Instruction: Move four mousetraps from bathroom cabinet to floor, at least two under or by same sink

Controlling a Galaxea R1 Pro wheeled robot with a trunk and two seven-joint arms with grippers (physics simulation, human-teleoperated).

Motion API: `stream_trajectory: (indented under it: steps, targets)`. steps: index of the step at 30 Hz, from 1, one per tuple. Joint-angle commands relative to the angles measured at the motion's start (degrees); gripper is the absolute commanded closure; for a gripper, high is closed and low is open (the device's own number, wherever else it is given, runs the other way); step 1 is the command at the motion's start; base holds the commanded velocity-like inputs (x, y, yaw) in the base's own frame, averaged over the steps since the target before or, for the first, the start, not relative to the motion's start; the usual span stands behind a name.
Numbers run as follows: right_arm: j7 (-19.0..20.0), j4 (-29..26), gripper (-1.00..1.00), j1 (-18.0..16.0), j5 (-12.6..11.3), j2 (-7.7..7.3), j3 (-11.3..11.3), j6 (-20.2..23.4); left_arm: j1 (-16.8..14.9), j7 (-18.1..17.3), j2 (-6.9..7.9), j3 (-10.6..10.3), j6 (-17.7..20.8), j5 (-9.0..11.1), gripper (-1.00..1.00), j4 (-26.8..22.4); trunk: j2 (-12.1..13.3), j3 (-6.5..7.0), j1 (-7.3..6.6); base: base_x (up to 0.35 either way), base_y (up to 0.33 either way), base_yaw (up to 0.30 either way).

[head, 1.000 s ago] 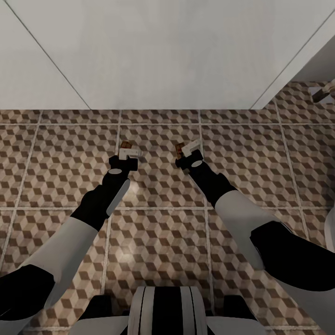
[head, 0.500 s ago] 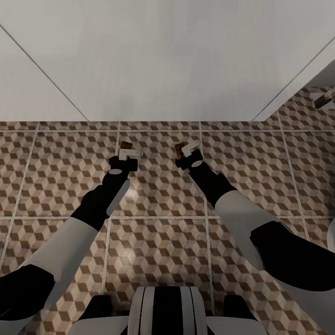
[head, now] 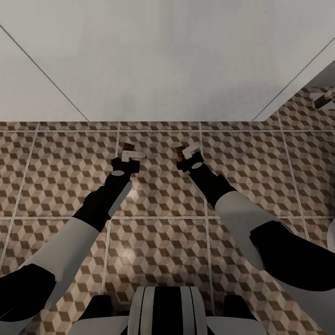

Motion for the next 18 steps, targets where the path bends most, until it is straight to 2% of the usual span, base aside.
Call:
stream_trajectory:
  steps: [1,9,18]
  targets:
    - [-0.09,-0.04,1.00,-0.02,0.26,0.00,0.18,0.40,-0.04,0.59,0.03,-0.30,0.24,0.37,1.00,-0.02,-0.01,-0.03,-0.01,0.000,0.000,0.000]
    - [-0.10,-0.02,1.00,-0.02,0.27,0.00,0.18,0.42,-0.04,0.54,0.02,-0.47,0.24,0.42,1.00,0.25,-0.01,-0.03,-0.01,0.000,0.000,0.000]
    - [-0.08,-0.02,1.00,-0.02,0.27,0.00,0.18,0.41,-0.04,0.34,-0.08,-0.55,-0.02,0.46,1.00,3.32,-0.01,-0.03,-0.01,0.000,0.000,0.000]
